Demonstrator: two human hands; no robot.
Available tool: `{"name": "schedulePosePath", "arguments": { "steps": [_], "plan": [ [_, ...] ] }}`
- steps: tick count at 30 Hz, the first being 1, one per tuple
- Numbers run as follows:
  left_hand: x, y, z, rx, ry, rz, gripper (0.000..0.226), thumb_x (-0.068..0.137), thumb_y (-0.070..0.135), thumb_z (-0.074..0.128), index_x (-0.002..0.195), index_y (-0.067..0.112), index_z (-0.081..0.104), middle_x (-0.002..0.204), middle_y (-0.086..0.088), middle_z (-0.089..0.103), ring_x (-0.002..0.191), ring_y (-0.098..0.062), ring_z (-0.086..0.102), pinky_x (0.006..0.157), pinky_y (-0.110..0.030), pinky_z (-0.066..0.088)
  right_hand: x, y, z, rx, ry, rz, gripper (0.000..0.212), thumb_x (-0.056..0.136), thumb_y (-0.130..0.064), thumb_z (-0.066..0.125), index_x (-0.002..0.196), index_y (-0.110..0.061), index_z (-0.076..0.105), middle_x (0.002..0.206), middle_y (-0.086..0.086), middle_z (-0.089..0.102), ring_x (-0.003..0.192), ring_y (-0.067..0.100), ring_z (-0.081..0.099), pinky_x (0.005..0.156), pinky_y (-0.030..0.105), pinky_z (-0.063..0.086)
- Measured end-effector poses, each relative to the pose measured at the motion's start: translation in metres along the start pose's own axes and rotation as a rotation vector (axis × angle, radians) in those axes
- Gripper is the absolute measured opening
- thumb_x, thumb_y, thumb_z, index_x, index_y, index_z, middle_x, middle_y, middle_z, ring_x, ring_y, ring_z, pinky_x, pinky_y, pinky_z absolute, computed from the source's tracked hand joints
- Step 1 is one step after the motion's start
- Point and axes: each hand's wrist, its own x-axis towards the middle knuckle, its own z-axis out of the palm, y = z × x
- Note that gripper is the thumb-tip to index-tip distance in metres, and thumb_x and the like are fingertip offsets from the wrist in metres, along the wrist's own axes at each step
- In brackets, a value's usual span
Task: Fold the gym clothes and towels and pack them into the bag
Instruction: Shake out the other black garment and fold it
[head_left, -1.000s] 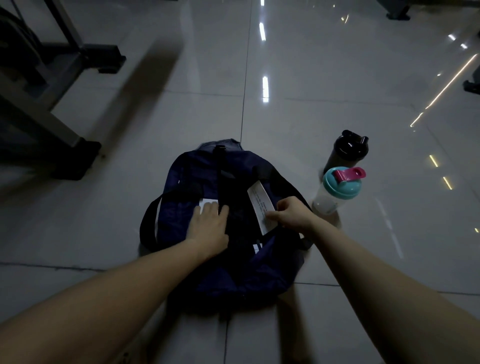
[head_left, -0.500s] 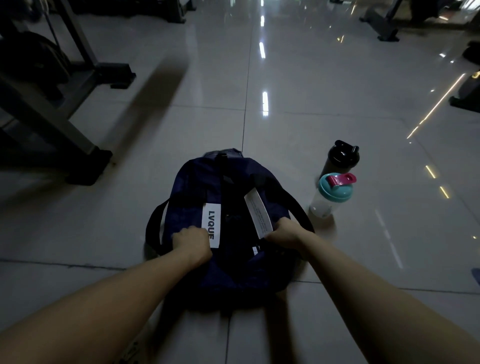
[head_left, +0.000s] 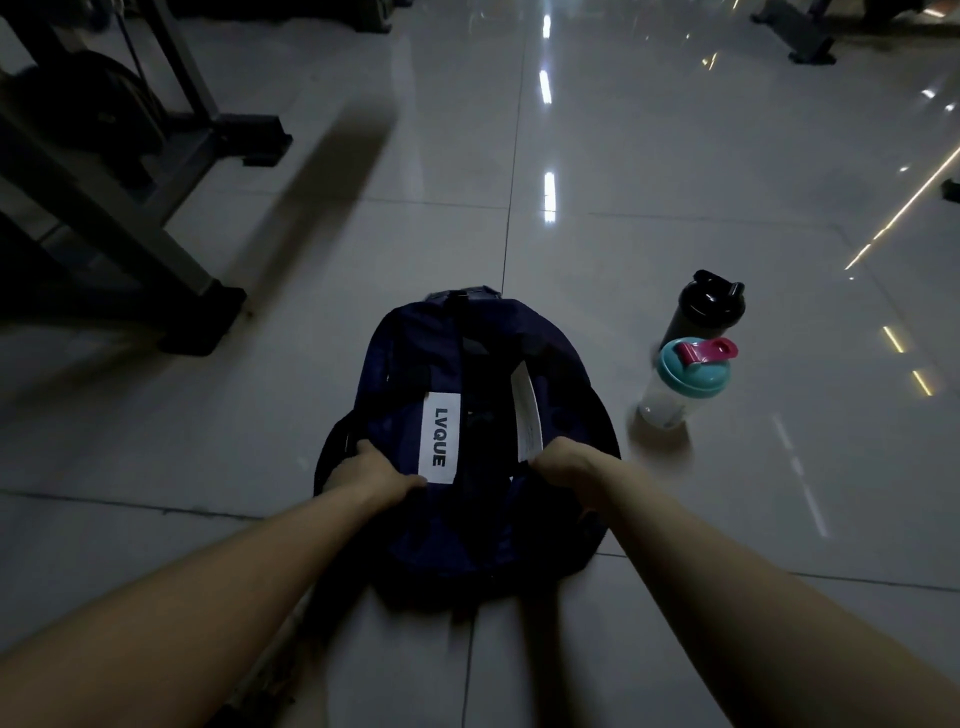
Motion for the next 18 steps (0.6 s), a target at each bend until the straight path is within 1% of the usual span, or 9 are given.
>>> {"name": "schedulePosePath", "arguments": {
  "steps": [2, 3, 5, 7, 9, 11, 13, 15, 18],
  "plan": [
    [0.002, 0.004, 0.003, -0.048, -0.022, 0.031, 0.104, 0.076, 0.059, 0.079, 0.151, 0.009, 0.028, 0.141, -0.016, 0.054, 0.118, -0.035, 0.060, 0.095, -0.042, 0.053, 0.001, -0.001, 0.006, 0.083, 0.029, -0.025, 0.030, 0.102, -0.017, 0.051, 0.120, 0.005, 0.061, 0.105, 0.018, 0.068, 0.089, 0.030, 0.065, 0.068, 0.033, 0.053],
    [0.002, 0.006, 0.004, -0.079, -0.018, 0.053, 0.099, 0.076, 0.057, 0.081, 0.149, 0.010, 0.033, 0.140, -0.014, 0.056, 0.117, -0.034, 0.061, 0.094, -0.041, 0.054, 0.000, -0.002, 0.009, 0.160, 0.042, -0.045, 0.028, 0.101, -0.016, 0.051, 0.118, 0.003, 0.062, 0.101, 0.016, 0.068, 0.084, 0.028, 0.066, 0.064, 0.032, 0.052],
    [0.003, 0.010, 0.008, -0.147, -0.010, 0.112, 0.088, 0.075, 0.053, 0.083, 0.143, 0.014, 0.043, 0.135, -0.010, 0.060, 0.114, -0.031, 0.063, 0.094, -0.040, 0.054, 0.001, -0.006, 0.014, 0.268, 0.086, -0.101, 0.027, 0.101, -0.016, 0.048, 0.116, -0.001, 0.064, 0.103, 0.016, 0.070, 0.086, 0.029, 0.069, 0.066, 0.033, 0.057],
    [0.002, 0.013, 0.013, -0.148, -0.006, 0.168, 0.069, 0.081, 0.046, 0.078, 0.137, 0.018, 0.051, 0.128, -0.008, 0.064, 0.107, -0.028, 0.065, 0.091, -0.037, 0.055, 0.004, -0.009, 0.017, 0.288, 0.116, -0.142, 0.029, 0.101, -0.016, 0.044, 0.118, -0.002, 0.064, 0.107, 0.016, 0.070, 0.088, 0.028, 0.069, 0.072, 0.034, 0.057],
    [0.002, 0.017, 0.017, -0.108, 0.032, 0.193, 0.045, 0.090, 0.035, 0.069, 0.130, 0.019, 0.057, 0.120, -0.007, 0.067, 0.097, -0.025, 0.064, 0.083, -0.032, 0.055, 0.004, -0.011, 0.019, 0.293, 0.134, -0.166, 0.029, 0.102, -0.015, 0.042, 0.115, -0.002, 0.065, 0.101, 0.013, 0.070, 0.080, 0.023, 0.066, 0.066, 0.030, 0.053],
    [0.006, 0.025, 0.017, -0.089, 0.085, 0.204, 0.031, 0.093, 0.023, 0.062, 0.124, 0.017, 0.060, 0.115, -0.007, 0.067, 0.094, -0.025, 0.064, 0.080, -0.033, 0.055, 0.004, -0.009, 0.017, 0.319, 0.164, -0.200, 0.027, 0.104, -0.016, 0.042, 0.110, -0.003, 0.065, 0.091, 0.008, 0.067, 0.072, 0.018, 0.062, 0.059, 0.025, 0.048],
    [0.012, 0.034, 0.010, -0.110, 0.144, 0.235, 0.026, 0.093, 0.014, 0.057, 0.118, 0.014, 0.062, 0.114, -0.009, 0.068, 0.094, -0.028, 0.065, 0.081, -0.036, 0.057, 0.005, -0.007, 0.012, 0.352, 0.225, -0.240, 0.025, 0.105, -0.019, 0.042, 0.106, -0.005, 0.063, 0.090, 0.008, 0.066, 0.074, 0.017, 0.061, 0.060, 0.025, 0.046],
    [0.020, 0.044, -0.001, -0.140, 0.218, 0.283, 0.022, 0.092, 0.008, 0.055, 0.112, 0.010, 0.063, 0.112, -0.013, 0.068, 0.094, -0.031, 0.064, 0.080, -0.037, 0.056, 0.009, -0.007, 0.004, 0.378, 0.298, -0.275, 0.026, 0.105, -0.022, 0.044, 0.104, -0.004, 0.062, 0.096, 0.013, 0.067, 0.080, 0.022, 0.063, 0.068, 0.031, 0.048],
    [0.026, 0.055, -0.013, -0.086, 0.272, 0.308, 0.018, 0.095, 0.012, 0.053, 0.110, 0.008, 0.062, 0.111, -0.014, 0.067, 0.084, -0.029, 0.058, 0.072, -0.036, 0.051, 0.013, -0.007, -0.007, 0.344, 0.326, -0.275, 0.027, 0.104, -0.024, 0.045, 0.101, -0.004, 0.062, 0.092, 0.010, 0.065, 0.080, 0.023, 0.062, 0.067, 0.033, 0.047]
  ]
}}
